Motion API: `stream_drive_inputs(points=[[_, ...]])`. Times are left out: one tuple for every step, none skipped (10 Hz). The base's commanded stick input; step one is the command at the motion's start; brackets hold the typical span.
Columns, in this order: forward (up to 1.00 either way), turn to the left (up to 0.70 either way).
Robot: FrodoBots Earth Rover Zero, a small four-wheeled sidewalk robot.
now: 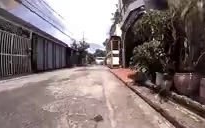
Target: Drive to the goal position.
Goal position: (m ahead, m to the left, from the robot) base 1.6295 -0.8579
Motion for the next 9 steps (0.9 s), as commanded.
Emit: stream_drive_inputs(points=[[0.70,0.00],[0.70,0.00],[0.70,0.00],[0.70,0.00],[0.70,0.00],[0.70,0.00],[0.70,0.00],[0.70,0.00],[0.70,0.00]])
